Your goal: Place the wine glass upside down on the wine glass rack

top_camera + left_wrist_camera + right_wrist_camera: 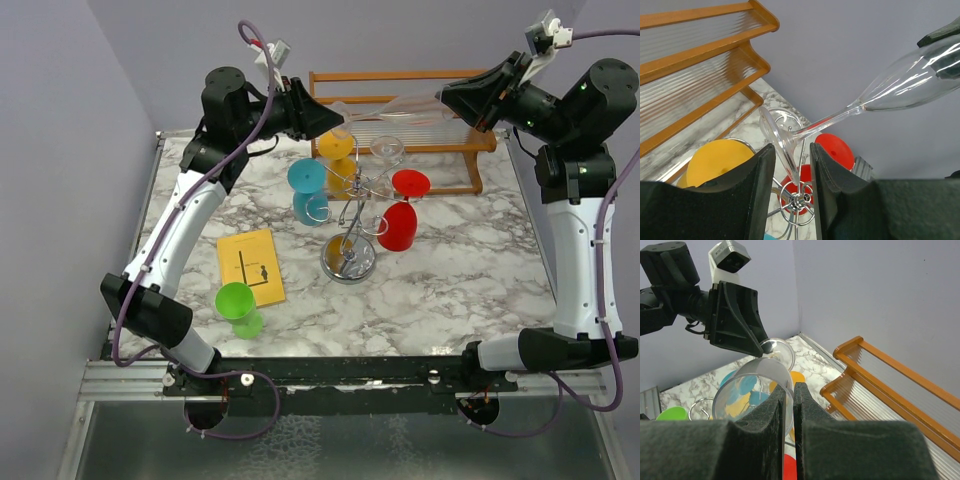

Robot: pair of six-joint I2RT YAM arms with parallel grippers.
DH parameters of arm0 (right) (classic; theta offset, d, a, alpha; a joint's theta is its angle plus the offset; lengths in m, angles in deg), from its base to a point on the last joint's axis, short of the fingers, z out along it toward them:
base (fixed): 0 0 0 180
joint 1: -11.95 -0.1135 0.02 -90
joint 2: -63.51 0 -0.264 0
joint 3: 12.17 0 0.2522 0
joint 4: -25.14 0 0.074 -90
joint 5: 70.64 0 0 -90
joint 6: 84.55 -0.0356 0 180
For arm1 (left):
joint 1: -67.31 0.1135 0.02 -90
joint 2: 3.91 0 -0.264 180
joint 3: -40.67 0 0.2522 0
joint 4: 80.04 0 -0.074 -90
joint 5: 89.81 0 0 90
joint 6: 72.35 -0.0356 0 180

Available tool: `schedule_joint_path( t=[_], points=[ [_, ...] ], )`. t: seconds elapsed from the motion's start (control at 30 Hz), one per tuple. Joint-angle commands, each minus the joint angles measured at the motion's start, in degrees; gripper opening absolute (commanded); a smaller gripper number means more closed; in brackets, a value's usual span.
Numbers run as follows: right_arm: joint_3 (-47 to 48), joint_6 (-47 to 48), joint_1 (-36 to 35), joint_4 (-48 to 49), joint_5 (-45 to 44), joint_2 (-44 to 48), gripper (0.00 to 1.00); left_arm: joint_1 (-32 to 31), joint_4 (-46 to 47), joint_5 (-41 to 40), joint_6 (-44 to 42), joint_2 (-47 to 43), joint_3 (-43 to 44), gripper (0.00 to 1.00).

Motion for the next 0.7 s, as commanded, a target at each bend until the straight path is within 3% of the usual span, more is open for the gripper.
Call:
schedule_joint_path(
  t=[0.0,0.2,0.37,0.67],
  points=[
    [0.55,-0.23,-0.22,2.12,0.78,1.55,0.01,-0.53,-0.83,-2.06,-1.25,0.53,1.69,0.35],
    [0.45,-0.33,-0.22,2.32,1.37,1.35,0.01,-0.81,-0.74,-1.61,-1.52,0.92,1.80,0.24],
    [-0.07,0.01,-0.22,2.37,1.90,1.70,0.01,-0.81,-0.96,-1.93,-2.13,0.78,1.92,0.02],
    [-1.79,4.16,-0.22,0.89,6.72,2.58,0.17,-0.15,-5.67,-7.38,-6.56,-0.54,4.73,0.00]
  ],
)
